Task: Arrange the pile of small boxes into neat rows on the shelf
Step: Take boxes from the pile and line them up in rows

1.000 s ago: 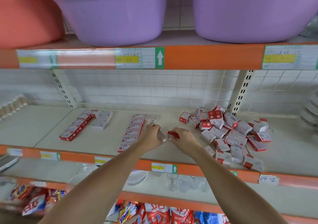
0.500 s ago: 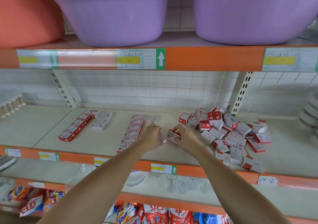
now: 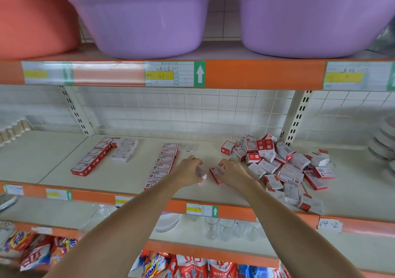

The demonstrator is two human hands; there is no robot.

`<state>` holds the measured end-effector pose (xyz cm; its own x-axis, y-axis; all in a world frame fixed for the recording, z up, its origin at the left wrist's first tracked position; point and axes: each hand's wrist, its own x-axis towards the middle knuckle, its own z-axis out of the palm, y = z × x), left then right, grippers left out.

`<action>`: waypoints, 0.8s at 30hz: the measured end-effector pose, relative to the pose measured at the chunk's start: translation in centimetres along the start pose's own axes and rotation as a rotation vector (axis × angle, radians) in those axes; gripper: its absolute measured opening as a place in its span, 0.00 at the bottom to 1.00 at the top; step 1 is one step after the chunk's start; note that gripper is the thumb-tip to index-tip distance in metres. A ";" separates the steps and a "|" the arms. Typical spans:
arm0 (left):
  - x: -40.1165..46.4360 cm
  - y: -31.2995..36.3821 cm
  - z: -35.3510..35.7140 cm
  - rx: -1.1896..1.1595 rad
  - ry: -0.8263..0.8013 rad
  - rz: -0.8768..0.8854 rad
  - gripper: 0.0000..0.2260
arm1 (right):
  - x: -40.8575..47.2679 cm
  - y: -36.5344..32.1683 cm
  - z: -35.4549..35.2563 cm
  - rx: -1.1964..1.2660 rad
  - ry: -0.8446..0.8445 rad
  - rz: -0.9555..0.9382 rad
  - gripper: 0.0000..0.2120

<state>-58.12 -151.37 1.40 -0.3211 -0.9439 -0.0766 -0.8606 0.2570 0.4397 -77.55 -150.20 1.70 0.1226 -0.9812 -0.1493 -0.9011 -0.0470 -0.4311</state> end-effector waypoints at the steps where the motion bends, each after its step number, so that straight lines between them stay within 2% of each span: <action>1: 0.0 -0.1 -0.1 -0.007 -0.011 0.005 0.31 | 0.0 0.0 0.0 0.006 0.007 -0.007 0.21; 4: -0.1 -0.3 -0.3 -0.003 -0.049 0.020 0.33 | -0.1 -0.1 0.1 0.015 0.031 -0.054 0.18; 9: -0.3 -0.8 -0.4 0.007 -0.078 0.005 0.31 | -0.2 -0.2 0.1 -0.037 -0.112 -0.204 0.29; 12: -0.5 -0.9 -0.3 0.019 -0.063 0.008 0.26 | -0.1 -0.4 0.0 -0.112 -0.174 -0.258 0.29; 19: -0.9 -0.7 -0.4 0.046 -0.035 0.004 0.17 | -0.1 -1.1 0.2 -0.175 -0.149 -0.176 0.28; 24: -1.1 -0.6 -0.5 0.052 -0.034 -0.007 0.18 | -0.2 -0.9 0.2 -0.277 -0.076 -0.113 0.24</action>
<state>-57.11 -150.56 1.67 -0.3278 -0.9383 -0.1101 -0.8820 0.2621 0.3917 -76.71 -149.94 1.93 0.2501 -0.9505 -0.1845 -0.9577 -0.2147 -0.1918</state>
